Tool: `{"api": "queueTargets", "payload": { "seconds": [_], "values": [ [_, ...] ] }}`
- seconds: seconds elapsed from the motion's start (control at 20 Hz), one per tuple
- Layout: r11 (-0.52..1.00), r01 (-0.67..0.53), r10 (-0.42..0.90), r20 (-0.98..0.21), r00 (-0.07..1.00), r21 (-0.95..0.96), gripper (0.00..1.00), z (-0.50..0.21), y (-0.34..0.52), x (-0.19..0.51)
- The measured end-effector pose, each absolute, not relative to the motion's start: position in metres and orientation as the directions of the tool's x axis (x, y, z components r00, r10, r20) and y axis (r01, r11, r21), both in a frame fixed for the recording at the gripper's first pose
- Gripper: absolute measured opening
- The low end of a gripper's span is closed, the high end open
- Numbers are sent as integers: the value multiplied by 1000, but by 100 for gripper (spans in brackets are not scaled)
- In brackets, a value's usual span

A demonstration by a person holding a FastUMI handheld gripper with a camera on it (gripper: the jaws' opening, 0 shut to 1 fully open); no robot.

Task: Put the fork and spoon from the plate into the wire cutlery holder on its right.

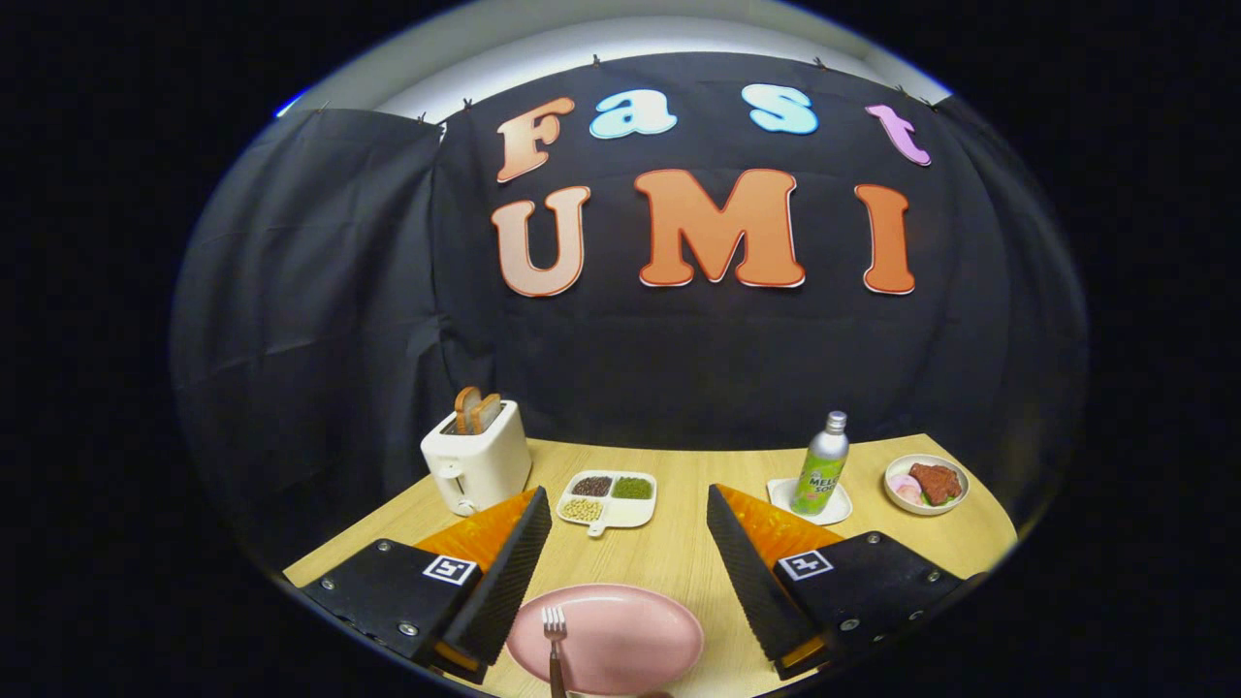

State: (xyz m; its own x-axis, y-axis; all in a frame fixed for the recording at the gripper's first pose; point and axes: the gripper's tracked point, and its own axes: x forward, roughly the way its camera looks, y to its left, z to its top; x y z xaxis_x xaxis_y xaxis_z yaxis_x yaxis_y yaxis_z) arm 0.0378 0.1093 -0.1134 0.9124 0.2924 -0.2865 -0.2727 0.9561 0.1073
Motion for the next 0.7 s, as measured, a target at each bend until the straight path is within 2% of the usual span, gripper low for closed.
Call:
{"api": "queueTargets", "payload": {
  "seconds": [0.25,0.7],
  "values": [
    [941,-321,338,-367,867,108,97,-147,134,26],
    [883,-465,401,-627,668,70,97,-238,166,-11]
  ]
}}
